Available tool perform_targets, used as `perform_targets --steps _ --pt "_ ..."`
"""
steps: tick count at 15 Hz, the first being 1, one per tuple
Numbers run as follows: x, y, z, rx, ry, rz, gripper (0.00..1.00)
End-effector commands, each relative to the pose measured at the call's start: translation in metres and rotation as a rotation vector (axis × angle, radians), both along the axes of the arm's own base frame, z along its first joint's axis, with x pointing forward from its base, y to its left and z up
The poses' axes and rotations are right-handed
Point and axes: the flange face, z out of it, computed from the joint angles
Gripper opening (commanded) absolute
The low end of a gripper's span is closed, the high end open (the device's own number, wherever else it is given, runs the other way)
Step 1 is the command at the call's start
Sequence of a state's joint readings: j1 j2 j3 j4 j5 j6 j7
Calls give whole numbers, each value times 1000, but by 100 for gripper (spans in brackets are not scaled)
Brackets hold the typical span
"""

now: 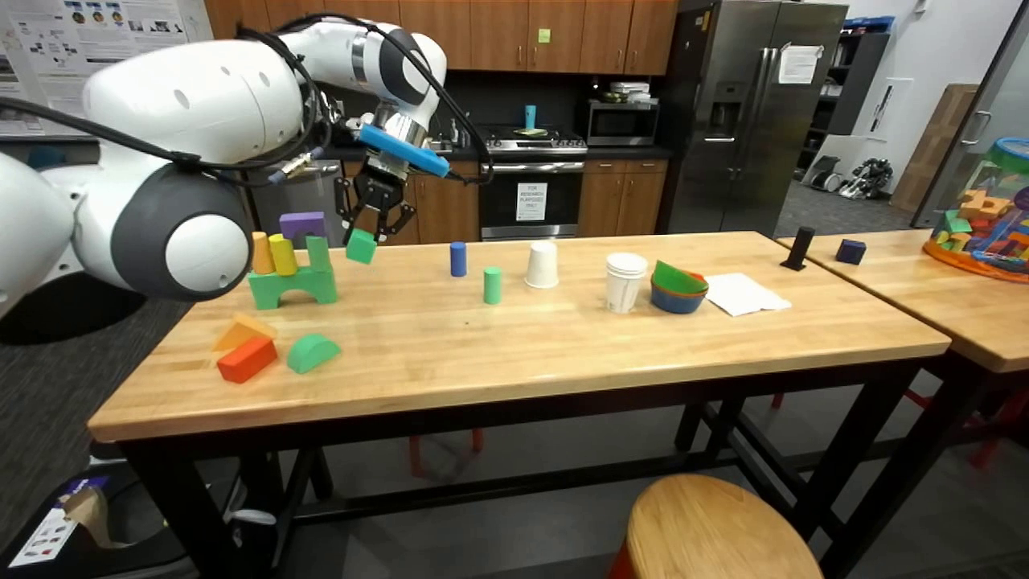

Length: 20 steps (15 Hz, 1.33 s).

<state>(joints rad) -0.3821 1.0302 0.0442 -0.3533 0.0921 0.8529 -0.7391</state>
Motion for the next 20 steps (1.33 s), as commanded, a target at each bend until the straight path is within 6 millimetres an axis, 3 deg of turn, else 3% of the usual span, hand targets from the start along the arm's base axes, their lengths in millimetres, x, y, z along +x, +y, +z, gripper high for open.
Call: perform_targets --steps 1,7,20 --pt "4 16 38 39 -103 -7 16" --pt "13 24 54 -6 -177 -9 16" --pt "42 16 4 -129 -198 -87 16"
